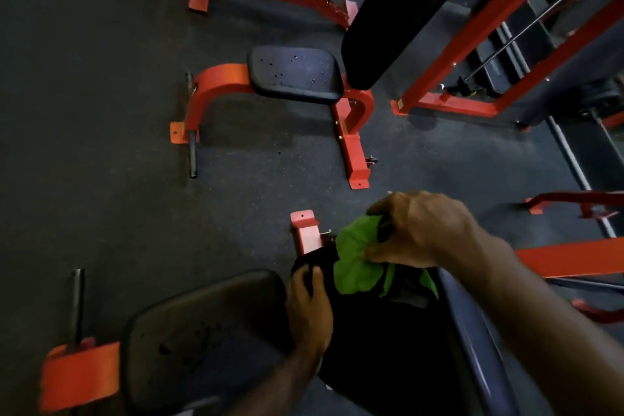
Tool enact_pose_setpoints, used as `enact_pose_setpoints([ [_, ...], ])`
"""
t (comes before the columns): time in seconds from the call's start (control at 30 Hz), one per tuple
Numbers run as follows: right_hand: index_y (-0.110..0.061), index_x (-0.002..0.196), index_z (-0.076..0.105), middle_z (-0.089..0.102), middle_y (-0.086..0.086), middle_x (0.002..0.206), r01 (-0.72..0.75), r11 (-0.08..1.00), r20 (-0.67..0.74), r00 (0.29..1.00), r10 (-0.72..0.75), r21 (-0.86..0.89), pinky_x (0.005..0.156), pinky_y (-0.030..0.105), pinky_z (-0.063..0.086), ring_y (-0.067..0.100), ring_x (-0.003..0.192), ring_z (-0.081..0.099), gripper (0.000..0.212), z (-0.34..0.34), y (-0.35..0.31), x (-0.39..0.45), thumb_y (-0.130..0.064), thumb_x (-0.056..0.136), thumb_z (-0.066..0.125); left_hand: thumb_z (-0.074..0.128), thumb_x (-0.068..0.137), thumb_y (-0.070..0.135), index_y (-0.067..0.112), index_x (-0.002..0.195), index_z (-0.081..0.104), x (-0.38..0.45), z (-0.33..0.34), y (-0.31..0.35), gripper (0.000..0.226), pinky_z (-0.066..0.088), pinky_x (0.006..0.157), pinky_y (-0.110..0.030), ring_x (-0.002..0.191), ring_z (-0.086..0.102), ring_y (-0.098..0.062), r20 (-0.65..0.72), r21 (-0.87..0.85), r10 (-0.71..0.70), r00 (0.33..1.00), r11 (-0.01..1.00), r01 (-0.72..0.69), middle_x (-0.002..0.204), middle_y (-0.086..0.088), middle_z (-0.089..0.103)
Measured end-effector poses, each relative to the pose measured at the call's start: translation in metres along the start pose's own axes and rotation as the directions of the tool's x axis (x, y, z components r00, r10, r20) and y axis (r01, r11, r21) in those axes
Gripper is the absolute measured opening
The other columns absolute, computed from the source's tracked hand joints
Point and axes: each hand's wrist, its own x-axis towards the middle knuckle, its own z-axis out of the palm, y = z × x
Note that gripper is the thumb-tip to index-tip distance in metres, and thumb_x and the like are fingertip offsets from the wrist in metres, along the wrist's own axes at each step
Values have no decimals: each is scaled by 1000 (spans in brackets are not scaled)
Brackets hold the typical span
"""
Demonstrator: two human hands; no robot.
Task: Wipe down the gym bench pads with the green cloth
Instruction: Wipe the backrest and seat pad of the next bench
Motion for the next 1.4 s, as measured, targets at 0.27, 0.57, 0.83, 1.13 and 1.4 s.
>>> enact_pose_setpoints([
  [0.27, -24, 141, 51, 55, 10, 136, 107, 935, 119, 990, -71, -338, 87, 36, 47, 28, 122, 58, 87, 17, -58, 22, -84, 79, 62, 42, 108, 41, 24, 160, 31, -38, 30, -43, 56, 15, 124, -29, 154, 28, -19, 63, -49, -159, 985, 985, 163, 166, -4, 33],
  [0.57, -20, 144, 50, 51, 12, 148, 209, 871, 210, 970, -125, -444, 109, 45, 45, 33, 136, 52, 63, 20, -49, 39, -58, 94, 59, 22, 107, 57, 32, 162, 4, -42, 55, -37, 64, 1, 129, -34, 159, 6, -13, -6, -117, -130, 992, 985, 128, 173, 5, 6],
  [0.83, -23, 150, 45, 51, 11, 150, 387, 785, 271, 919, -286, -483, 107, 53, 47, 35, 135, 53, 68, 45, -73, 47, -59, 95, 62, 43, 109, 41, 41, 155, 20, -51, 62, -53, 51, 10, 128, -31, 154, 18, -4, -85, -372, -92, 992, 927, 54, 167, 12, 24],
  [1.13, -24, 151, 48, 51, 14, 147, 366, 597, 283, 930, -232, -714, 86, 59, 44, 44, 130, 54, 95, 98, -105, 76, -89, 81, 51, 43, 110, 35, 31, 161, 30, -55, 60, -72, 52, 14, 123, -28, 154, 23, -8, -90, -385, -79, 993, 922, 38, 167, 10, 30],
  [1.4, -30, 152, 44, 52, 12, 151, 449, 669, 383, 887, -256, -592, 110, 54, 44, 37, 136, 52, 108, 155, -133, 153, -96, 67, 54, 32, 102, 67, 36, 162, 19, -33, 72, -107, 68, 8, 124, -24, 152, 10, 2, -104, -339, 4, 995, 940, -39, 168, 17, 17],
])
